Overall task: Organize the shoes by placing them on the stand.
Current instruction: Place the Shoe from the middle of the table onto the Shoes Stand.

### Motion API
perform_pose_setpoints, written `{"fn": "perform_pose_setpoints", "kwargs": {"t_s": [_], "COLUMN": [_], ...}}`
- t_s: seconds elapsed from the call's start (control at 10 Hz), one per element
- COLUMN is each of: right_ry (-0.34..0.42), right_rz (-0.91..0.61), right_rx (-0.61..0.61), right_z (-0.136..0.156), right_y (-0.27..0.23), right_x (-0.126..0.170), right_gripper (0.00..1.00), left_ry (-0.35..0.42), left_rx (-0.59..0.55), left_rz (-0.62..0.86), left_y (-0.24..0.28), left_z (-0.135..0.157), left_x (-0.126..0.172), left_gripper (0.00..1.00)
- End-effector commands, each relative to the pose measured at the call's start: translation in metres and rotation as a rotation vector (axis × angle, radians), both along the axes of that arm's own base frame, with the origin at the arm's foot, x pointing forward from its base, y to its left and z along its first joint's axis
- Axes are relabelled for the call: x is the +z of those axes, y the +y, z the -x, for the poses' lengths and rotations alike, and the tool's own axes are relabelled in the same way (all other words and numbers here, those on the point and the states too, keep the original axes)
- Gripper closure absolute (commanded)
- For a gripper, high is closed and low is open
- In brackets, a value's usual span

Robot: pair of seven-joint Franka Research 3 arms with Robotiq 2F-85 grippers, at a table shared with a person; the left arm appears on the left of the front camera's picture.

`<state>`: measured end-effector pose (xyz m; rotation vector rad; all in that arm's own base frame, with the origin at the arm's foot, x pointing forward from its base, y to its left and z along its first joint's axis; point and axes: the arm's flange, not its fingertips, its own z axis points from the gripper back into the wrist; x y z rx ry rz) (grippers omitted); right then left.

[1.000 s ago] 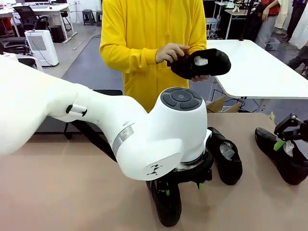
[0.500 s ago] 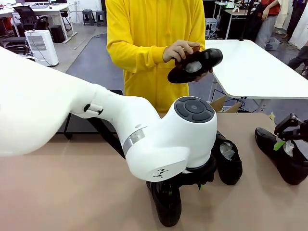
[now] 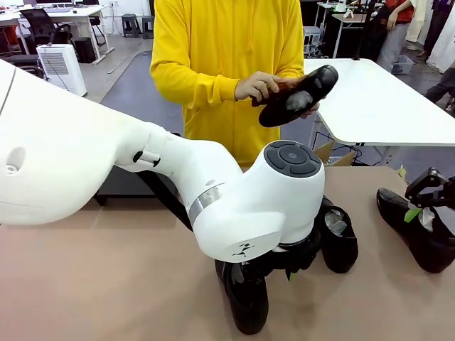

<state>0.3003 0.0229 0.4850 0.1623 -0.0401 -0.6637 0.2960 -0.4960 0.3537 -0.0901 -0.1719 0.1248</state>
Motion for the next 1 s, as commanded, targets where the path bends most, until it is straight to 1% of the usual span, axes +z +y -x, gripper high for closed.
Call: {"fn": "perform_pose_setpoints", "kwargs": {"t_s": [0.0,0.1,0.7,0.8,0.9], "right_ry": [-0.002,-0.002,-0.002,-0.002,-0.002], "right_rz": [-0.003,-0.003,-0.003,-0.003,-0.003], "right_rx": [0.004,0.004,0.004,0.004,0.004], "right_z": [0.0,0.0,0.0,0.0,0.0], "right_y": [-0.001,-0.001,-0.001,-0.001,-0.001], "right_x": [0.0,0.0,0.0,0.0,0.0], "right_gripper": [0.0,0.0,0.0,0.0,0.0], "left_ry": [-0.023,-0.016,0.013,0.052,0.066], "left_rx": [0.007,0.011,0.024,-0.028,-0.121], "left_rz": [-0.023,-0.023,-0.083,-0.119,-0.123], "left_y": [-0.001,0.001,0.023,0.028,0.04], "left_z": [-0.005,-0.006,-0.013,-0.01,0.0], "left_x": [0.001,0.001,0.0,0.005,0.028], "left_gripper": [0.89,1.0,1.0,1.0,1.0]}}
